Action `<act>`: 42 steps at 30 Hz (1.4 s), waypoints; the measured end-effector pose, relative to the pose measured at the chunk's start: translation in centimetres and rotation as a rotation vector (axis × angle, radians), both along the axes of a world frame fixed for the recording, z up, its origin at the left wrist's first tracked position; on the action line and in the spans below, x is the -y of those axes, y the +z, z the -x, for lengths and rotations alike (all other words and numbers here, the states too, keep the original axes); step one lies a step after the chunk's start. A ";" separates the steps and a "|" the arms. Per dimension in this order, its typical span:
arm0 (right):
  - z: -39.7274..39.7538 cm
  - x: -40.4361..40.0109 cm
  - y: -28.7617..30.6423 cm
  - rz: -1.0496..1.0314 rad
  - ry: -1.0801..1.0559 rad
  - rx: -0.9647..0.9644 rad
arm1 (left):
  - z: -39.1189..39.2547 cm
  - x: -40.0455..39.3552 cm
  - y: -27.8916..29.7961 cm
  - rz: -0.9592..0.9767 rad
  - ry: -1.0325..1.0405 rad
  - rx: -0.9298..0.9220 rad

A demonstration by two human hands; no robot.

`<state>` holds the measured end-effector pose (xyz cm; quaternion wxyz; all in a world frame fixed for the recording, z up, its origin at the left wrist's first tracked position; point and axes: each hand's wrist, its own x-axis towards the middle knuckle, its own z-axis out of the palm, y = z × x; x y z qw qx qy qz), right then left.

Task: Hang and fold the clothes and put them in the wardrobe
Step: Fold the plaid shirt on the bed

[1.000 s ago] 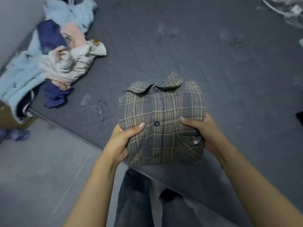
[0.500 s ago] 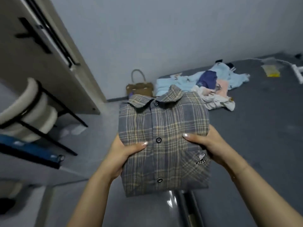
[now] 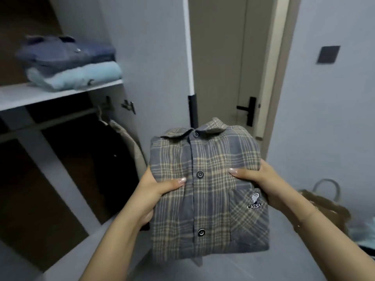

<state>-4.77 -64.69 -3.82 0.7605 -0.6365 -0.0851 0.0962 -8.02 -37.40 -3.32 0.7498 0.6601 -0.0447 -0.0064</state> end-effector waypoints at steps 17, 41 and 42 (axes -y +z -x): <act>-23.0 -27.0 26.3 -0.070 0.679 0.217 | -7.8 -18.4 24.1 -0.039 0.647 0.369; -52.2 -52.8 36.7 0.966 0.282 0.336 | -38.8 -43.4 31.4 -0.057 0.587 -0.059; -52.5 -52.5 35.9 0.960 0.266 0.368 | -39.2 -43.9 30.6 -0.047 0.570 -0.051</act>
